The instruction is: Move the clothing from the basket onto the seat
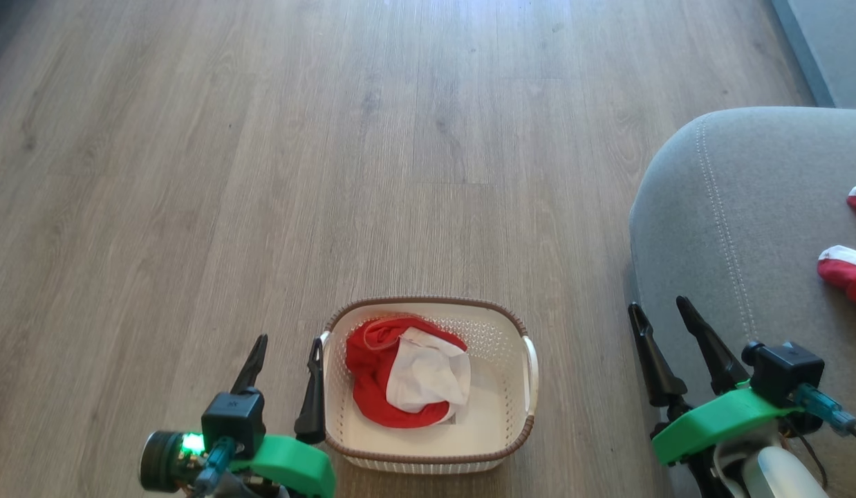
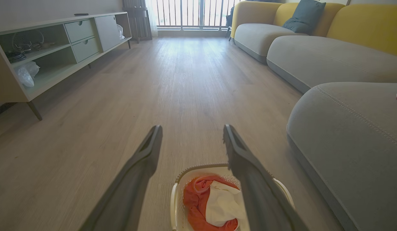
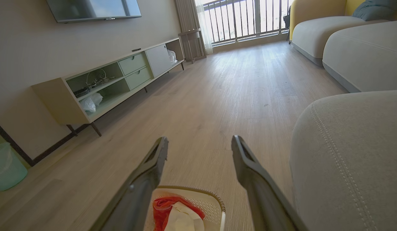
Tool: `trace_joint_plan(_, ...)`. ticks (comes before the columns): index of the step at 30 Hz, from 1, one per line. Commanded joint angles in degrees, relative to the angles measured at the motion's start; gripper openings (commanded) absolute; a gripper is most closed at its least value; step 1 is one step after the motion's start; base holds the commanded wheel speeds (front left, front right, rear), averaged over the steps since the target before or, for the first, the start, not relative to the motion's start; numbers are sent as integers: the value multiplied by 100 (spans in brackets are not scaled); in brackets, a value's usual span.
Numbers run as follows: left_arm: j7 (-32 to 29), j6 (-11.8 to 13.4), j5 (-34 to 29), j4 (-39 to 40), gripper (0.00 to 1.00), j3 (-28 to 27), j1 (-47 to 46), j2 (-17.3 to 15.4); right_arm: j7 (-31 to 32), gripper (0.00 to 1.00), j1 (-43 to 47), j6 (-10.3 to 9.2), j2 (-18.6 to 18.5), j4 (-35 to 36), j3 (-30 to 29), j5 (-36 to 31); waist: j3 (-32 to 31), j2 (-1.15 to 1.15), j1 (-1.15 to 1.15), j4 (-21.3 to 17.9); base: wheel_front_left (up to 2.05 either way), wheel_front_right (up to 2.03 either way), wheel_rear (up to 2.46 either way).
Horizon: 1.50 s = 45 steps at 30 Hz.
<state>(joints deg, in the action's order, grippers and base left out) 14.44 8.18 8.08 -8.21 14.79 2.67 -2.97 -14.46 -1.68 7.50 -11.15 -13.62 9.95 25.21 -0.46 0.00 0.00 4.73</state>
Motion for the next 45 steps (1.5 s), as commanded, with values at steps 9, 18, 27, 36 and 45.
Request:
trace_joint_plan(9, 56, -64, 19, 125, 100, -105, -213, 9, -53, 100, -153, -1, -63, 140, 96, 20, 52, 0, 0, -23, 0, 0, 0)
trace_joint_plan(18, 56, -123, 49, -89, 100, 74, -452, 9, -53, 100, -303, -1, -166, 36, 12, -96, 682, 0, 0, -174, 0, 0, 0)
trace_joint_plan(27, 56, -168, -141, -986, 100, 528, -1564, 9, -53, 100, -739, -1, -445, 44, -320, -247, 2298, 0, 0, -462, 0, 0, 0)
trace_joint_plan(36, 56, -250, -363, -2760, 100, 1097, -3217, 9, -53, 100, -1059, -1, -339, 211, -494, -271, 3746, 0, 0, -908, 0, 0, 0)
trace_joint_plan(45, 56, -428, -450, -4604, 100, 1333, -4785, 9, -53, 100, -1242, -1, -139, 531, -458, -184, 4776, 0, 0, -1335, 0, 0, 0)
